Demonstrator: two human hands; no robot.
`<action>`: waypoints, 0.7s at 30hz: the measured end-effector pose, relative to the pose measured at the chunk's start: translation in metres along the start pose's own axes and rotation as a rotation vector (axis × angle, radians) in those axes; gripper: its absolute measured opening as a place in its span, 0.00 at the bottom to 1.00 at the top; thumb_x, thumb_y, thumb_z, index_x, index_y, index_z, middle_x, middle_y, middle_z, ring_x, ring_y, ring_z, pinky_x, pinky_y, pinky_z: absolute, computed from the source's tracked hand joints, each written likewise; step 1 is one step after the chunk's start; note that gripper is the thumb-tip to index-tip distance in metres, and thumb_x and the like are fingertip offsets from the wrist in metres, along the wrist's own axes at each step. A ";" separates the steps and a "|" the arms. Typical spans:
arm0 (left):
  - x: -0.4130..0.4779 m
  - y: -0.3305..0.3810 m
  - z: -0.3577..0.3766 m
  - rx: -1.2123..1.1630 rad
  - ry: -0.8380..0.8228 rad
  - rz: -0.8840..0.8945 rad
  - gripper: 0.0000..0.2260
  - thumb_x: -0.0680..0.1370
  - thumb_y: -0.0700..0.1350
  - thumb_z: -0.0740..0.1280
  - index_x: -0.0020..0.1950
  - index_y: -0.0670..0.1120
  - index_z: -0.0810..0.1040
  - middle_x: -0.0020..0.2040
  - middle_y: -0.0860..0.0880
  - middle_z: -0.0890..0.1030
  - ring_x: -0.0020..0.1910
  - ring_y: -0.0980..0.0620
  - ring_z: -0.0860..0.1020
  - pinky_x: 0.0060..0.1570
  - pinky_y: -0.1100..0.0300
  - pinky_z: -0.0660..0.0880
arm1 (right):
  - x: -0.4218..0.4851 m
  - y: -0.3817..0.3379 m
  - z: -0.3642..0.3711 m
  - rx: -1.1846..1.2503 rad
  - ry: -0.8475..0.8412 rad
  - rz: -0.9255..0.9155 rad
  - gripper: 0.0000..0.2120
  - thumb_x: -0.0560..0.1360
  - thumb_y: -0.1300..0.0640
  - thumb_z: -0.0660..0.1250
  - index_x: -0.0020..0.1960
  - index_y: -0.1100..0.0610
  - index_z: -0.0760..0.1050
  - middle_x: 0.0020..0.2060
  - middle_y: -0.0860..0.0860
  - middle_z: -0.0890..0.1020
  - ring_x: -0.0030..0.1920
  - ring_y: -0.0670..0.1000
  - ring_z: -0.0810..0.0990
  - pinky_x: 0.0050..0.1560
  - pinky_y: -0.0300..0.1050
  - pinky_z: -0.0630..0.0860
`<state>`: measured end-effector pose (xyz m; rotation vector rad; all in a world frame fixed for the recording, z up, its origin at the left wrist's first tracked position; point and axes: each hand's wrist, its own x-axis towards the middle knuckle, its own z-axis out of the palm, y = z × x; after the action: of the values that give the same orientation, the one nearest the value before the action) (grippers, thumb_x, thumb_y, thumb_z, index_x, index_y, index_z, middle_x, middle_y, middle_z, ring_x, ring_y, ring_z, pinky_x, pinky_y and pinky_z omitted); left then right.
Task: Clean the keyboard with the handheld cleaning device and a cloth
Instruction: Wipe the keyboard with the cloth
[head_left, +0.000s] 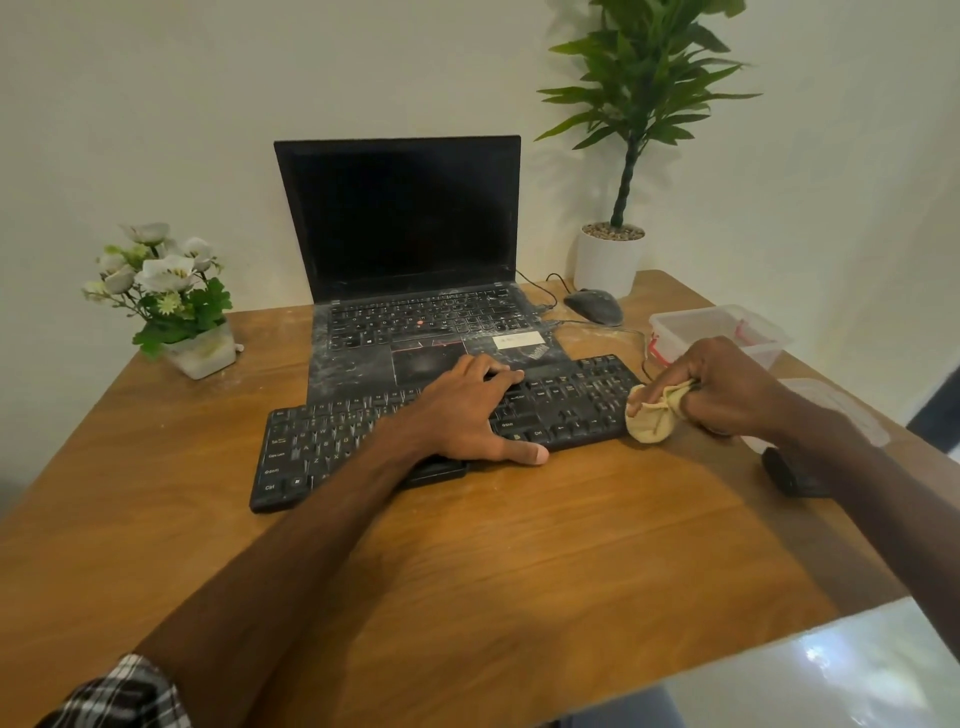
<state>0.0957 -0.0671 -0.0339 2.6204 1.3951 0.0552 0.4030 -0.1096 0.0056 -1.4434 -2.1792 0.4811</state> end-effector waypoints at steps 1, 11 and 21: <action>0.000 0.000 0.000 -0.003 0.001 -0.002 0.54 0.68 0.78 0.66 0.85 0.51 0.54 0.81 0.50 0.58 0.78 0.47 0.58 0.73 0.43 0.65 | 0.002 0.000 -0.003 -0.012 0.009 0.000 0.24 0.63 0.79 0.63 0.46 0.57 0.87 0.39 0.53 0.88 0.32 0.39 0.81 0.30 0.30 0.72; 0.000 -0.001 0.001 -0.010 0.007 -0.003 0.56 0.66 0.80 0.66 0.85 0.51 0.54 0.81 0.49 0.59 0.78 0.47 0.58 0.73 0.43 0.66 | 0.020 -0.006 0.025 0.028 -0.002 -0.060 0.21 0.65 0.75 0.69 0.50 0.56 0.87 0.46 0.50 0.88 0.47 0.47 0.87 0.44 0.46 0.84; -0.002 0.003 0.001 -0.022 0.015 0.002 0.53 0.69 0.77 0.68 0.85 0.51 0.55 0.80 0.49 0.60 0.78 0.48 0.58 0.71 0.47 0.64 | -0.011 0.007 0.010 -0.046 0.118 0.073 0.24 0.65 0.73 0.72 0.52 0.49 0.84 0.43 0.45 0.86 0.41 0.37 0.83 0.42 0.35 0.81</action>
<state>0.0968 -0.0705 -0.0342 2.6086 1.3890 0.0905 0.4064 -0.1170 -0.0084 -1.5410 -2.0634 0.3631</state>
